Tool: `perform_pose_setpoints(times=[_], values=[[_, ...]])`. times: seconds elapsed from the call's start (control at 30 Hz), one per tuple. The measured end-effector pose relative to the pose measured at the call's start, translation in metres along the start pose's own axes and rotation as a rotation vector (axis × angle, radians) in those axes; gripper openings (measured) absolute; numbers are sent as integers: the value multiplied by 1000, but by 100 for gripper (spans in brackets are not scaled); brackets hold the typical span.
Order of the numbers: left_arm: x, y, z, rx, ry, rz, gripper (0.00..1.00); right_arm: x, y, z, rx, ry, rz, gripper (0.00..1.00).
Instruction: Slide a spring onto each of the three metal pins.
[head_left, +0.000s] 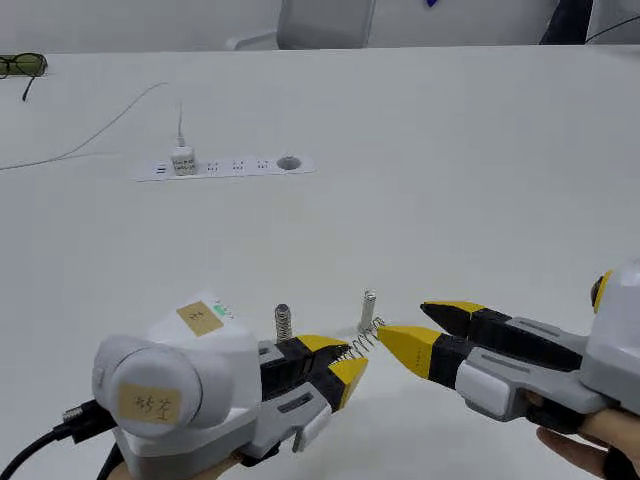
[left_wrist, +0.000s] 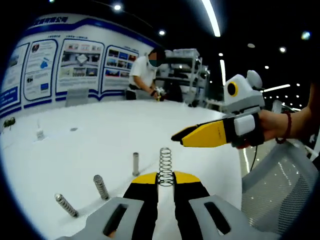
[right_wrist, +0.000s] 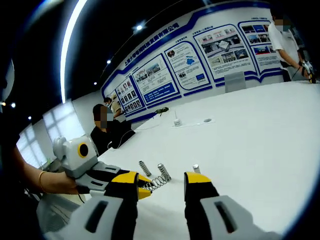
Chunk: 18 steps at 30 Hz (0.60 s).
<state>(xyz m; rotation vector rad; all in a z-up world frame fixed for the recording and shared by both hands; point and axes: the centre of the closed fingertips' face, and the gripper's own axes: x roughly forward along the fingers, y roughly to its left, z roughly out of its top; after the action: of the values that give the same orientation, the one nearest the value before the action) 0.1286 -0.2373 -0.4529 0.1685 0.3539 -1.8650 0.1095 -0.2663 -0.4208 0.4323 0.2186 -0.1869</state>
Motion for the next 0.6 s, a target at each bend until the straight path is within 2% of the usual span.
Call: perform_pose_setpoints(times=[0.1,0.27,0.43,0.6], values=[[-4,-5,4,-23,-29,-6,10,3,6,-1,18,2,20,34],[-10,-8,11,-19,-67,-7,10,5,14,-2,74,1,47,31],[-14,-10,16,-19,-93,-10,10,7,21,-1,126,-9,70,28],[-16,-14,17,-29,-108,-28,10,10,27,-2,133,-6,89,23]])
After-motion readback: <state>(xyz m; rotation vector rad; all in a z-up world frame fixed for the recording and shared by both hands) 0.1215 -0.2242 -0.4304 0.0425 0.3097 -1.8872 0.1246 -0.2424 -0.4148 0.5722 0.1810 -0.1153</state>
